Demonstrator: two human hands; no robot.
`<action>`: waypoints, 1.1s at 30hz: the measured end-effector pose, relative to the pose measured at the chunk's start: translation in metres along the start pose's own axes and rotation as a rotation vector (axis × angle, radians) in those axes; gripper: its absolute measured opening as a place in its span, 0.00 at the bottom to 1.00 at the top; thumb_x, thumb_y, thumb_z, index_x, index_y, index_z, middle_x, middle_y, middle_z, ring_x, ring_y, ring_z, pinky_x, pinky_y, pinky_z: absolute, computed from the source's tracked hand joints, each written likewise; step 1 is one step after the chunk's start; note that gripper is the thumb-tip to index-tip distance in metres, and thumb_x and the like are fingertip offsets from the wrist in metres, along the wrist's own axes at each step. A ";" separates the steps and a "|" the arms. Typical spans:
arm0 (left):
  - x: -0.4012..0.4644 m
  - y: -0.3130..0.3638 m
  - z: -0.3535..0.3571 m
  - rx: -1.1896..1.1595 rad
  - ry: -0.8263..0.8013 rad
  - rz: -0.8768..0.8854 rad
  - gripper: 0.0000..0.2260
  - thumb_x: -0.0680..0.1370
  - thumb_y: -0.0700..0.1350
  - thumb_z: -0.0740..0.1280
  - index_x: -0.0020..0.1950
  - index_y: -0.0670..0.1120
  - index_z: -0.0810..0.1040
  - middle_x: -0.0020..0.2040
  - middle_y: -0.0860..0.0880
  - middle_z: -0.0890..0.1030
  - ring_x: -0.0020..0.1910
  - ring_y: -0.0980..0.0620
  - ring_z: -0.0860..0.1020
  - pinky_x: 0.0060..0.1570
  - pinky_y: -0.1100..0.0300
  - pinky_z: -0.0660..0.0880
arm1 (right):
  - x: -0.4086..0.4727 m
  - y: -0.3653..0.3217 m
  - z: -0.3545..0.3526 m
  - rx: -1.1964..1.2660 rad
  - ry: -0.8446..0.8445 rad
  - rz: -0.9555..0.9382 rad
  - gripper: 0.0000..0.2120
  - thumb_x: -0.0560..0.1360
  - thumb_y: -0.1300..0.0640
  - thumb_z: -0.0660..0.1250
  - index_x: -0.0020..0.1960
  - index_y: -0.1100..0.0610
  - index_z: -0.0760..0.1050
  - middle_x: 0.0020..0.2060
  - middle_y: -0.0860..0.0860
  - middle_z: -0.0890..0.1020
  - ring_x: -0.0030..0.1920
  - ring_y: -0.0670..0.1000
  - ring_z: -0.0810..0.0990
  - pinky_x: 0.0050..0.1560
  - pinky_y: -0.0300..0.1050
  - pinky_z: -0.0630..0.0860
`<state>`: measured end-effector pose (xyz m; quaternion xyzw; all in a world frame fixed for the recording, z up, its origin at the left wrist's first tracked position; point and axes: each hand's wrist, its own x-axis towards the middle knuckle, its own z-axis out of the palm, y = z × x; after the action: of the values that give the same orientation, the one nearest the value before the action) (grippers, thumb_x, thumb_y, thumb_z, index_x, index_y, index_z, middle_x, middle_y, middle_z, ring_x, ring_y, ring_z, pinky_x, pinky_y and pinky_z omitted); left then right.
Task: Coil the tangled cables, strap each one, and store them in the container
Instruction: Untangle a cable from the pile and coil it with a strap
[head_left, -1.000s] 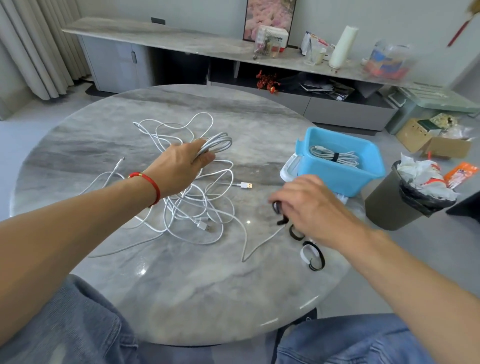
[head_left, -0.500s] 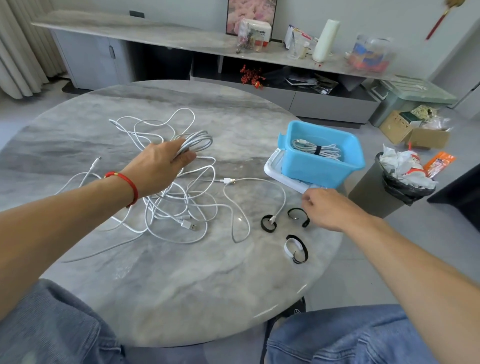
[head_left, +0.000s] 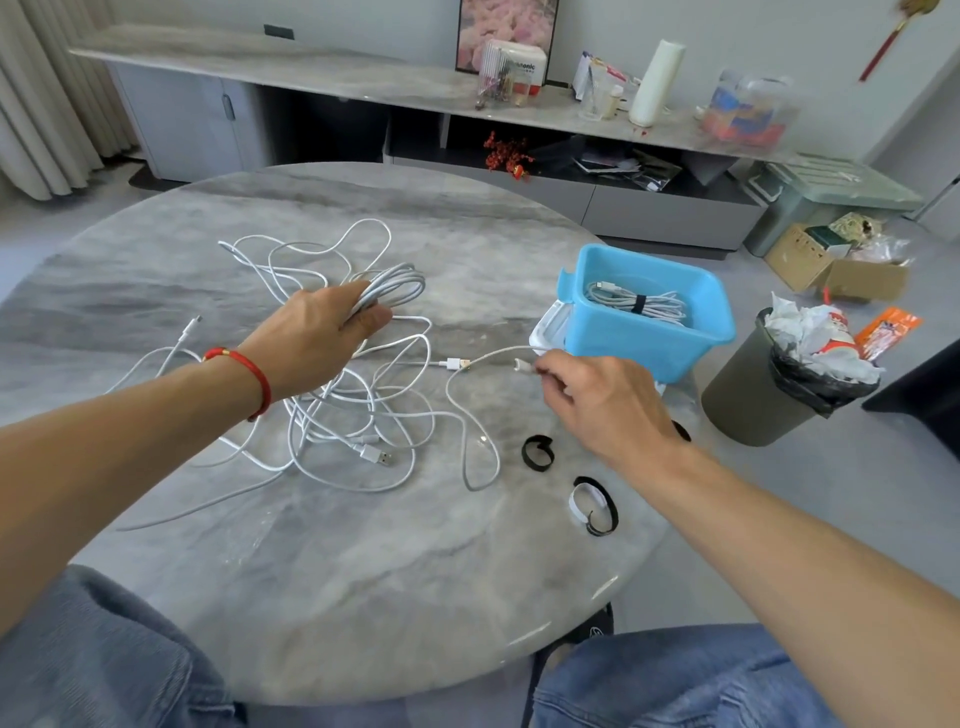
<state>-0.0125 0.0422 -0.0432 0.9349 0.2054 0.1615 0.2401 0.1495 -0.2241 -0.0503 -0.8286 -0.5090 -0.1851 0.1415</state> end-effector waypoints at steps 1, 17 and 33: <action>0.001 0.001 -0.001 0.007 -0.002 -0.003 0.15 0.83 0.55 0.60 0.40 0.48 0.68 0.33 0.45 0.75 0.33 0.49 0.73 0.33 0.55 0.67 | -0.004 -0.011 0.002 0.081 0.094 0.028 0.05 0.77 0.61 0.71 0.52 0.57 0.84 0.33 0.55 0.84 0.33 0.61 0.82 0.31 0.53 0.78; 0.001 0.026 0.009 -0.537 -0.144 -0.270 0.18 0.83 0.54 0.61 0.37 0.47 0.66 0.29 0.51 0.70 0.23 0.53 0.65 0.25 0.61 0.66 | -0.043 0.050 0.054 -0.140 0.034 -0.254 0.07 0.73 0.63 0.74 0.50 0.56 0.83 0.39 0.50 0.85 0.44 0.56 0.84 0.46 0.51 0.78; -0.004 0.035 -0.028 -1.468 -0.221 -0.537 0.19 0.84 0.55 0.59 0.36 0.49 0.64 0.30 0.53 0.57 0.25 0.56 0.54 0.20 0.65 0.56 | 0.058 -0.103 -0.018 0.201 -0.746 -0.223 0.14 0.83 0.45 0.60 0.67 0.47 0.72 0.56 0.48 0.84 0.59 0.55 0.80 0.59 0.50 0.74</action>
<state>-0.0164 0.0229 -0.0024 0.4666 0.2399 0.0985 0.8456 0.0782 -0.1410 -0.0033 -0.7606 -0.6279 0.1647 0.0065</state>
